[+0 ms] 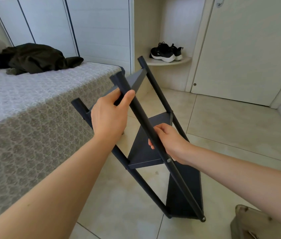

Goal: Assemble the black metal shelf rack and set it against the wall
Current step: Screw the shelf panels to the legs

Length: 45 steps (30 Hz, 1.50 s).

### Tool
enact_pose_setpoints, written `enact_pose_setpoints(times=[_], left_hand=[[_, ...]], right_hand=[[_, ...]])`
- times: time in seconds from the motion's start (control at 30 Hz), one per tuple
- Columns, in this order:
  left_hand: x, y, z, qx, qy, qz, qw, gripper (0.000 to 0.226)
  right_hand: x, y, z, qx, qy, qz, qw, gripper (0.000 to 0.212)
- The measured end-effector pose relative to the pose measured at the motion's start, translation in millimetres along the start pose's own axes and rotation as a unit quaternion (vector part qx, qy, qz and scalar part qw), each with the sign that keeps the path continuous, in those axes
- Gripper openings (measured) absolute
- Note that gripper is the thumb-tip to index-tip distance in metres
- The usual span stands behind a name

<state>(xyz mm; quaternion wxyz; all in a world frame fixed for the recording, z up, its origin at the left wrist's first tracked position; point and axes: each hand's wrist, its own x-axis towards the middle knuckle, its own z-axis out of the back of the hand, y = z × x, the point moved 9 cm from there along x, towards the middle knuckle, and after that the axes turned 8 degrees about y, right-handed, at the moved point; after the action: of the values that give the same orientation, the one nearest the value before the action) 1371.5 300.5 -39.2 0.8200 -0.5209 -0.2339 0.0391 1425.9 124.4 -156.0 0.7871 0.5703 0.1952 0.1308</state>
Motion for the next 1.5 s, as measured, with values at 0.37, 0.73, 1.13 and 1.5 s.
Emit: enact_pose_setpoints(times=[0.37,0.73,1.13,1.5], left_hand=[[-19,41,7,-0.06,-0.023,0.083,0.995,0.053],[-64,143,-4,-0.132,0.045,0.211,0.967,0.016],[-136,292,-47,-0.28,0.049,0.342,0.895,0.05],[-190,364,-64,-0.33,0.041,0.381,0.863,0.058]], right_hand=[[-3,-8,16,-0.059,-0.016,0.015,0.998,0.016],[3,-65,-6,-0.114,0.011,-0.011,0.993,0.011],[27,-162,-37,-0.21,0.057,-0.071,0.973,0.006],[18,-214,-64,-0.237,0.088,-0.09,0.963,0.008]])
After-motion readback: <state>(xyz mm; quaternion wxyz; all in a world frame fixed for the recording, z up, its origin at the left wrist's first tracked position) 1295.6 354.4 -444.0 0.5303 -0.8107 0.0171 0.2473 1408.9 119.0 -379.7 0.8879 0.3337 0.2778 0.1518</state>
